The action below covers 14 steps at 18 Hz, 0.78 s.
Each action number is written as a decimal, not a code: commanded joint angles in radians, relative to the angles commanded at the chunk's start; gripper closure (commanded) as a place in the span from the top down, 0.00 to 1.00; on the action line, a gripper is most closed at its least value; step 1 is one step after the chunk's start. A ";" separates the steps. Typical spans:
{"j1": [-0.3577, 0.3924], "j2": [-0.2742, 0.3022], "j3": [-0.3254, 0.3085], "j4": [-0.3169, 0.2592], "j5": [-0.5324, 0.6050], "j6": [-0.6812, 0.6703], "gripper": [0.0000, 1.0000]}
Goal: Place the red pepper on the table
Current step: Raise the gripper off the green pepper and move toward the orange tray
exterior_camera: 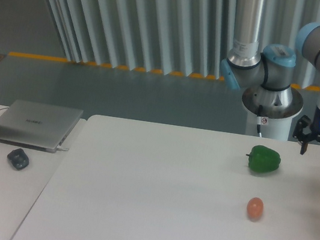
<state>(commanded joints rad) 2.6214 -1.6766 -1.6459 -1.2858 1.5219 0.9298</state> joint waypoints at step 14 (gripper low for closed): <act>0.054 -0.066 -0.009 0.023 0.114 -0.008 1.00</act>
<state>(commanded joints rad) 2.6753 -1.7425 -1.6551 -1.2625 1.6362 0.9218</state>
